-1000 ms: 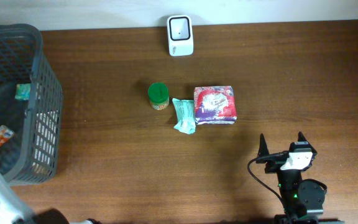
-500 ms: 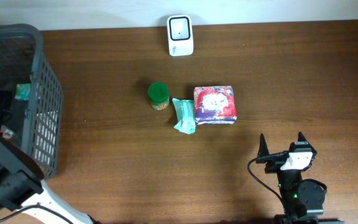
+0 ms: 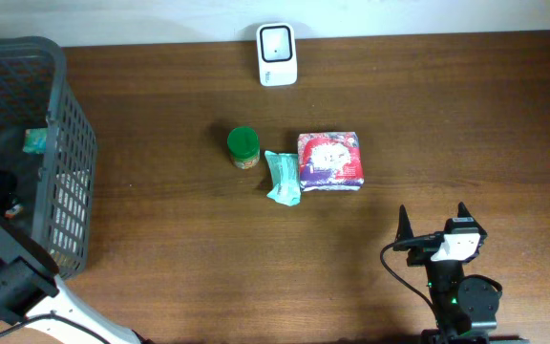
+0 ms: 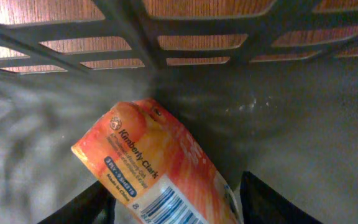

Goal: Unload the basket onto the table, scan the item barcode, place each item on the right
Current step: 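Grasp the orange Kleenex pack in the basket with the left gripper, then place the orange Kleenex pack onto the red-purple package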

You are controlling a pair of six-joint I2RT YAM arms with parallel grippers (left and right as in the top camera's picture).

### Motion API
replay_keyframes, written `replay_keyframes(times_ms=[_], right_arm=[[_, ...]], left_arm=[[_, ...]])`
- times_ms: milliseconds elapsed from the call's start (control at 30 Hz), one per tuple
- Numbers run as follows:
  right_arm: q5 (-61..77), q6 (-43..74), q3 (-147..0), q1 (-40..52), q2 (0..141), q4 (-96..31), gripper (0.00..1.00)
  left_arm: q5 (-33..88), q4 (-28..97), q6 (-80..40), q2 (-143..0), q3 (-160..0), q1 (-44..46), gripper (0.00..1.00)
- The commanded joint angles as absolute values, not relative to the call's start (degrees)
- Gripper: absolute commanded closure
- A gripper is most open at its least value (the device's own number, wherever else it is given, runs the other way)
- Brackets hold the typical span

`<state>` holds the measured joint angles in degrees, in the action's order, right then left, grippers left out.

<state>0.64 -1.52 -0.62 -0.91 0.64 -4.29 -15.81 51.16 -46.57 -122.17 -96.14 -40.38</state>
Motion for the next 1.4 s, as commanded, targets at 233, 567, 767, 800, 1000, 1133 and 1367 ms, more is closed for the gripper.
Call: replay_keyframes(times_ms=[233, 567, 767, 800, 1000, 1133, 1367], right_arm=[[0.2, -1.2, -0.3, -0.4, 0.3, -4.7, 0.01], [0.2, -1.2, -0.3, -0.4, 0.3, -4.7, 0.01], [0.2, -1.2, -0.3, -0.4, 0.3, -4.7, 0.01], [0.2, -1.3, -0.3, -0.4, 0.3, -4.7, 0.01], [0.2, -1.2, -0.3, -0.4, 0.3, -4.7, 0.01], [0.2, -1.2, -0.3, -0.4, 0.3, -4.7, 0.01], [0.2, -1.3, -0.3, -0.4, 0.3, -4.7, 0.01]], left_arm=[[-1.6, 53.1, -41.7, -111.8, -98.6, -41.1, 1.0], [32.6, 45.6, -38.7, -88.1, -100.0, -36.9, 1.0], [33.2, 46.8, -16.3, -87.4, -99.9, -17.9, 1.0], [31.4, 48.3, -13.0, -87.9, -99.9, -13.7, 1.0], [17.5, 52.4, -12.1, -94.1, -99.4, 7.8, 0.98], [16.5, 51.3, -12.1, -102.6, -99.4, 16.4, 0.94], [16.7, 49.5, -12.1, -112.8, -99.4, 23.4, 0.89]])
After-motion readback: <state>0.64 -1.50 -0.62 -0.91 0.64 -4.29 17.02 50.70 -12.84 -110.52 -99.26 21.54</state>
